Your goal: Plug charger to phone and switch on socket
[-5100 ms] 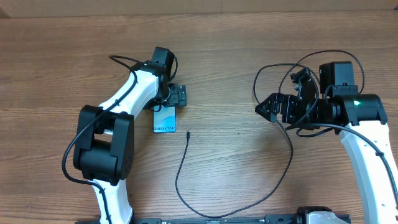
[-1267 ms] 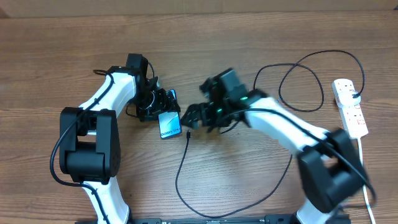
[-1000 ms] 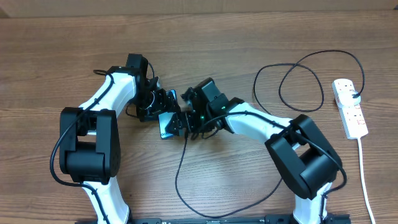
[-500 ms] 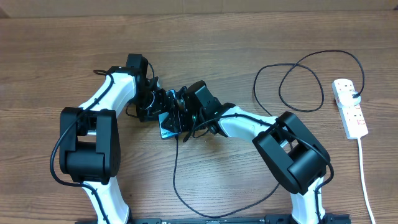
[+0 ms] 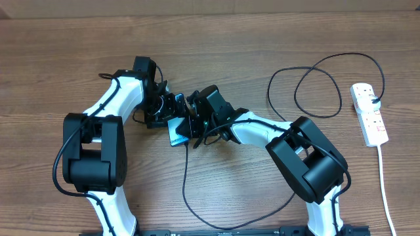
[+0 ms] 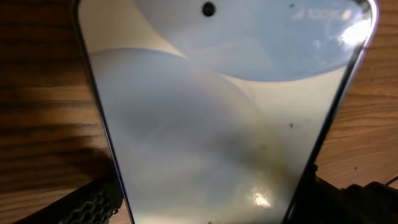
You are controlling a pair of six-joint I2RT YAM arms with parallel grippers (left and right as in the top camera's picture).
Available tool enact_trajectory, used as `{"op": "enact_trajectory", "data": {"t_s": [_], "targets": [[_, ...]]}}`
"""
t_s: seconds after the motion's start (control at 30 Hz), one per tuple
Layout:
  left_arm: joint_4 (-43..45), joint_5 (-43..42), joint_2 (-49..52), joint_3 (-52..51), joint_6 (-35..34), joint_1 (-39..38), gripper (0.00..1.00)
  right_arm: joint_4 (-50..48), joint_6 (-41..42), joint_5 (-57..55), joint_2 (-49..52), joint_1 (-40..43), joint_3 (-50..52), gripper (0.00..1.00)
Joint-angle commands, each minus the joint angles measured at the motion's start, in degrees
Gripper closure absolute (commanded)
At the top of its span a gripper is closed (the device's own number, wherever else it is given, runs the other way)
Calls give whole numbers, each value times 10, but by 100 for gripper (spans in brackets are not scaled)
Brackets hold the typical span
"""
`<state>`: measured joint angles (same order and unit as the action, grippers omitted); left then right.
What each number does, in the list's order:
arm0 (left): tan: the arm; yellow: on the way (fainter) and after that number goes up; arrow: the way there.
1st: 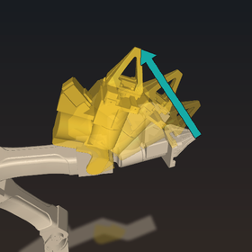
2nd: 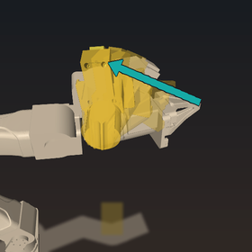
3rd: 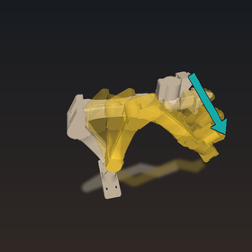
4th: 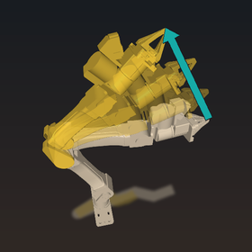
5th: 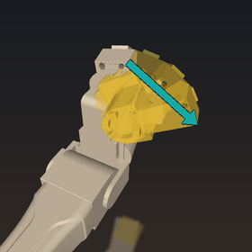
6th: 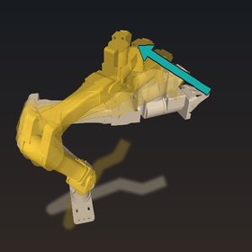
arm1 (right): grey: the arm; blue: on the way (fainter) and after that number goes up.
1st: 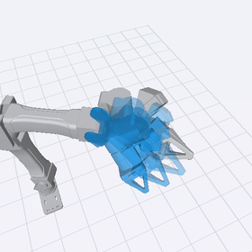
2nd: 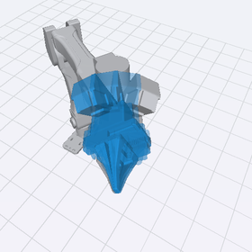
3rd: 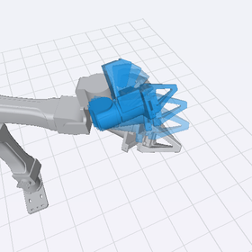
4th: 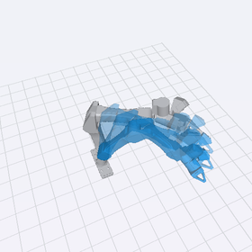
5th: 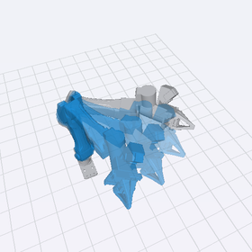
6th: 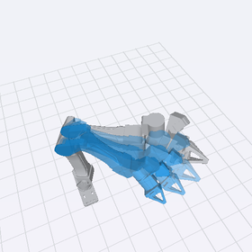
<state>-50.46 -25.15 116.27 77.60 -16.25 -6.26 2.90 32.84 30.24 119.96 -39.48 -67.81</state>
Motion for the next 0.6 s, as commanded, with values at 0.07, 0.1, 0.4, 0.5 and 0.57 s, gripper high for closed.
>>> {"op": "enact_trajectory", "data": {"t_s": [0.07,0.1,0.4,0.5,0.57], "targets": [[3,14,16,-11,15,0,0,1,-13,-14,2,0,2,96],[3,14,16,-10,16,1,0,2,-13,-12,-1,1,0,96],[-49,-153,4,67,101,49,9,1,-11,96,-57,49,-5,96],[-57,-302,4,97,142,69,12,1,-8,156,-77,75,-5,96],[-55,-388,4,106,164,78,14,-6,8,198,-85,91,-5,96]]}}
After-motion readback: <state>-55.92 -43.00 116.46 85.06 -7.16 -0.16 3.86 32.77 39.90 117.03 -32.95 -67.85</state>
